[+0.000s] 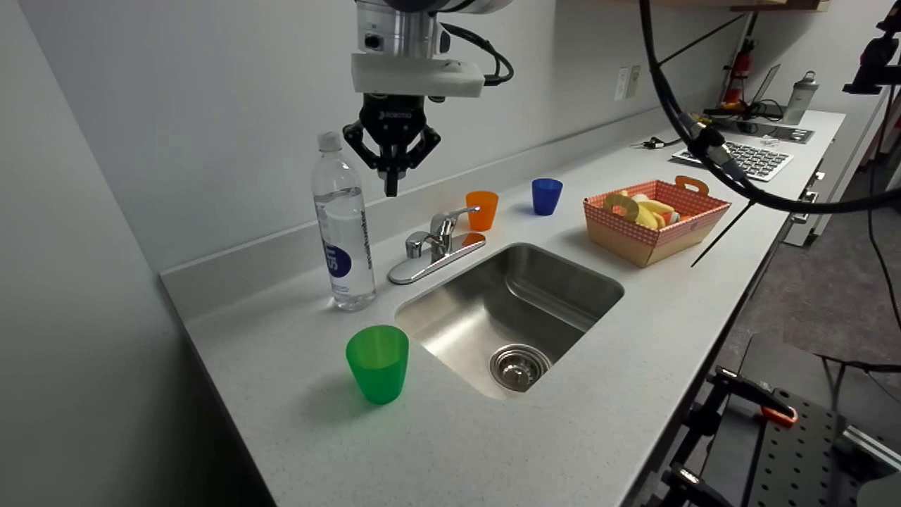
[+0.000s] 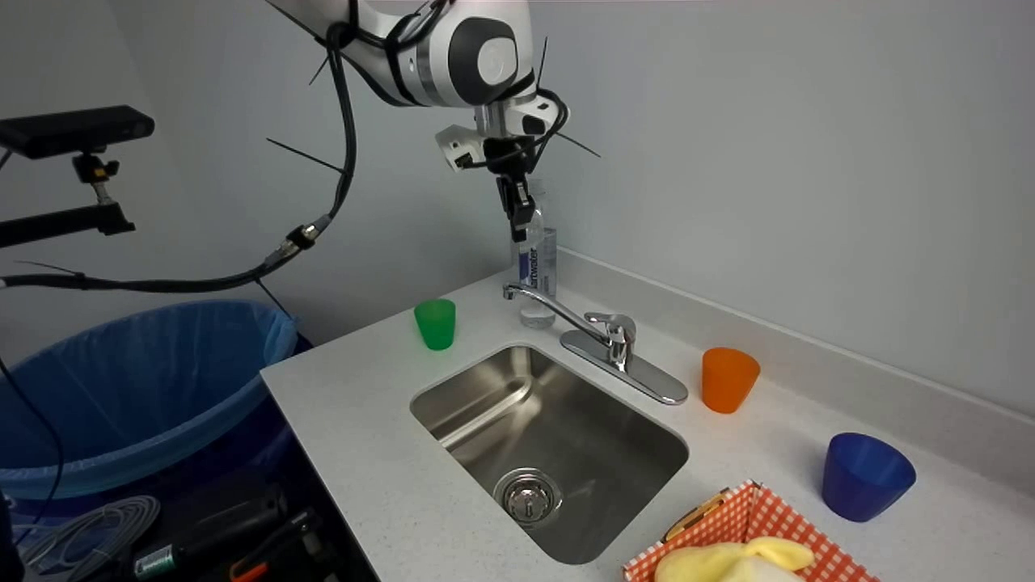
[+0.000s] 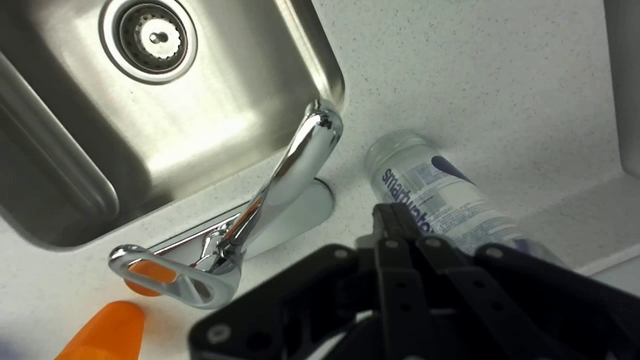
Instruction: Center the faucet
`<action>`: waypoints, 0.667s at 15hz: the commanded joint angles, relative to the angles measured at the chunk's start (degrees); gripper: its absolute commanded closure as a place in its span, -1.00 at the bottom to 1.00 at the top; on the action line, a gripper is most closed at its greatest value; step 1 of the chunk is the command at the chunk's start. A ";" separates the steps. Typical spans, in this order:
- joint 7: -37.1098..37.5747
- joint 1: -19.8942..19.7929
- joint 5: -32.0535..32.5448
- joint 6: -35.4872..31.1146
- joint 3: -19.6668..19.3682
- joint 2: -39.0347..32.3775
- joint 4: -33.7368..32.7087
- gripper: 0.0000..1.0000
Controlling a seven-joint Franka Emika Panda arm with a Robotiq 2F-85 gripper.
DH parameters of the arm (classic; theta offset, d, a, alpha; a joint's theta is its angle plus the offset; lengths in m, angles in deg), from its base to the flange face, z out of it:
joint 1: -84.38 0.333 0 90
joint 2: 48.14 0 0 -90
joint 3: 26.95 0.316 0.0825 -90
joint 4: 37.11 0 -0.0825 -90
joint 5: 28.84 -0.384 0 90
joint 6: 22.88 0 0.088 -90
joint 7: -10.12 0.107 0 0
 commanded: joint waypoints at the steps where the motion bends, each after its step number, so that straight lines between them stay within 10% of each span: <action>1: 0.98 -0.29 0.12 0.78 0.34 0.31 1.20 1.00; 10: -0.67 -1.70 -0.60 0.37 -0.45 -1.82 3.05 1.00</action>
